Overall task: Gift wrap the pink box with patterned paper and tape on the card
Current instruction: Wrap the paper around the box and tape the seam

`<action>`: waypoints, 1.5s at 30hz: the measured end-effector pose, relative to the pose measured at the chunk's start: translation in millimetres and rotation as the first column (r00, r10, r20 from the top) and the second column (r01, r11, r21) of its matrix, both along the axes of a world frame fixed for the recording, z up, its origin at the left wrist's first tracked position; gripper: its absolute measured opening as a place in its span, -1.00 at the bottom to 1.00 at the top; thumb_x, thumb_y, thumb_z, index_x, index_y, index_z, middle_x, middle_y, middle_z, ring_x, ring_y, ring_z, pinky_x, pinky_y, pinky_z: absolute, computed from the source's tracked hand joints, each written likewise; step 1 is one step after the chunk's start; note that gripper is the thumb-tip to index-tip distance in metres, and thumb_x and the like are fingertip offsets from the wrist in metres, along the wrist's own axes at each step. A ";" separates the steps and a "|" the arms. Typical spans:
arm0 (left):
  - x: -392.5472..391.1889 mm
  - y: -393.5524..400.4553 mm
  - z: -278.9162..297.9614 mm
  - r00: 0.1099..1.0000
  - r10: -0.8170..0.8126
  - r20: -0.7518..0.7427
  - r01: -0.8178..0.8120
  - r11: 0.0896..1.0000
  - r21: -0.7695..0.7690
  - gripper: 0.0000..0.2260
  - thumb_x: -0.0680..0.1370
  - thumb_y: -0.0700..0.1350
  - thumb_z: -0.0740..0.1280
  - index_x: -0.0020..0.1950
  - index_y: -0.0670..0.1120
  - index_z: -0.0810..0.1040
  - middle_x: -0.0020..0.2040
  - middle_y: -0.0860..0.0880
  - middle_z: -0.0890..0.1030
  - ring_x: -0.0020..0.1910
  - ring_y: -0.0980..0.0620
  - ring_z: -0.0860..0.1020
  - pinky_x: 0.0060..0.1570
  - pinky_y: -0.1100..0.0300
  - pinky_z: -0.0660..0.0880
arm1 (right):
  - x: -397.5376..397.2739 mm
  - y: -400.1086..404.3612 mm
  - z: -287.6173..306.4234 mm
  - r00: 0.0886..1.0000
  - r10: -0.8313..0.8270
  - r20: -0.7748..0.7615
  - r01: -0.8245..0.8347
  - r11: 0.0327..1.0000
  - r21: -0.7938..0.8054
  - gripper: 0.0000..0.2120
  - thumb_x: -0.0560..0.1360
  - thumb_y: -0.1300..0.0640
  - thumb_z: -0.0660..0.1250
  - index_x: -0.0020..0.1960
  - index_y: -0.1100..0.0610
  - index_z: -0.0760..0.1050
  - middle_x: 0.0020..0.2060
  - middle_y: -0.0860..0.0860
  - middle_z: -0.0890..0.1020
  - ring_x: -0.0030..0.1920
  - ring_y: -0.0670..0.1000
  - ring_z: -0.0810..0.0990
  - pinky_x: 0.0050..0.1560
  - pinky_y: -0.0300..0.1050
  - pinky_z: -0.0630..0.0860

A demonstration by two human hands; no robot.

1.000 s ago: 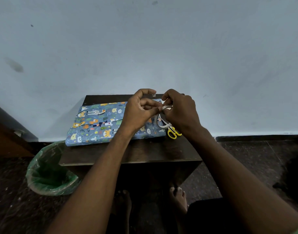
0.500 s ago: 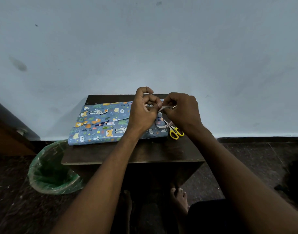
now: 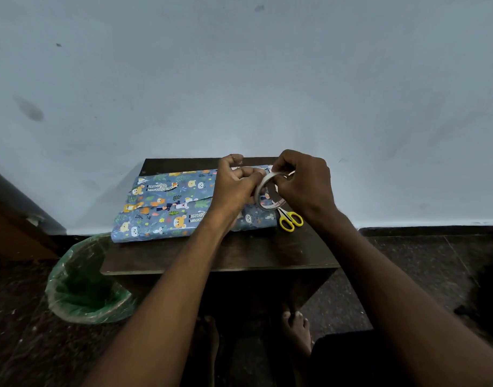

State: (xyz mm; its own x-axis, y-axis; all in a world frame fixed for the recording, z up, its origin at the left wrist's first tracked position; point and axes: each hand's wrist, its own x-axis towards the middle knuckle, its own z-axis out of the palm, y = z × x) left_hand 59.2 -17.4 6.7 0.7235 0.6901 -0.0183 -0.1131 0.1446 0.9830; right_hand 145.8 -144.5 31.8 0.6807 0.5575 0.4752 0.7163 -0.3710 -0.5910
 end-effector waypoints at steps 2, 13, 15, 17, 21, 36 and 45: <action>-0.4 1.4 1.5 1.000 -0.006 -0.025 0.005 1.000 -0.030 -0.57 0.61 -0.33 0.45 0.35 -0.10 0.32 -0.13 -0.07 0.69 -0.33 0.03 0.69 -0.25 0.06 0.66 | -0.1 -0.3 0.0 1.000 -0.003 0.023 0.003 1.000 0.006 -0.82 0.32 0.31 0.43 -0.19 0.04 0.60 -0.32 -0.14 0.65 -0.22 -0.03 0.62 -0.13 -0.07 0.55; -10.0 5.4 6.4 0.994 -0.107 -0.009 0.107 0.994 -0.039 -0.64 0.65 -0.25 0.40 0.41 -0.09 0.39 -0.06 -0.12 0.74 -0.19 -0.13 0.71 -0.23 0.07 0.65 | 4.0 -0.5 4.6 0.984 -0.075 -0.161 0.078 0.997 0.014 -0.85 0.30 0.26 0.50 -0.21 0.02 0.65 -0.33 -0.13 0.68 -0.22 -0.11 0.66 -0.14 -0.08 0.59; -10.5 6.1 3.8 0.989 -0.147 -0.027 0.148 0.988 0.037 -0.55 0.61 -0.24 0.48 0.44 -0.08 0.40 -0.11 -0.07 0.73 -0.16 -0.12 0.71 -0.10 -0.06 0.66 | 6.9 -2.5 3.9 0.962 -0.099 -0.253 0.102 0.995 -0.004 -0.84 0.29 0.24 0.53 -0.24 0.01 0.65 -0.36 -0.11 0.67 -0.25 -0.09 0.66 -0.15 -0.07 0.59; -10.6 6.5 1.0 0.985 -0.169 -0.046 0.173 0.977 0.122 -0.49 0.58 -0.26 0.52 0.46 -0.08 0.41 -0.13 -0.06 0.73 -0.13 -0.12 0.71 0.00 -0.19 0.67 | 8.2 -4.4 2.2 0.929 -0.107 -0.354 0.103 0.994 -0.031 -0.84 0.27 0.24 0.55 -0.26 0.02 0.64 -0.39 -0.07 0.67 -0.29 -0.06 0.65 -0.16 -0.04 0.59; -12.1 5.6 3.1 0.978 -0.207 -0.028 0.209 0.963 0.168 -0.50 0.55 -0.29 0.54 0.44 -0.11 0.47 -0.02 -0.19 0.75 -0.18 -0.03 0.71 -0.02 -0.01 0.68 | 11.2 -7.3 0.9 0.874 -0.077 -0.480 0.082 0.997 -0.010 -0.86 0.27 0.26 0.53 -0.26 0.05 0.67 -0.36 -0.02 0.69 -0.26 0.00 0.66 -0.11 0.06 0.63; -12.8 6.7 0.2 0.938 -0.345 -0.019 0.341 0.916 0.210 -0.51 0.51 -0.37 0.54 0.40 -0.08 0.59 -0.06 -0.15 0.73 -0.13 -0.20 0.61 0.03 0.03 0.65 | 2.5 -4.7 11.1 0.593 0.167 -0.788 0.103 0.955 0.279 -0.95 0.46 0.35 0.47 -0.11 0.36 0.67 -0.26 0.19 0.68 -0.27 0.02 0.65 -0.27 -0.17 0.60; -11.2 6.6 -4.3 0.962 -0.264 -0.062 0.270 0.907 0.324 -0.74 0.65 -0.19 0.45 0.34 -0.04 0.64 -0.10 -0.24 0.73 -0.05 -0.32 0.72 -0.04 -0.13 0.69 | 4.1 -5.4 10.4 0.790 0.080 -0.608 0.047 0.981 0.190 -0.89 0.39 0.24 0.46 -0.23 0.09 0.74 -0.25 -0.04 0.75 -0.19 -0.12 0.66 -0.10 -0.16 0.53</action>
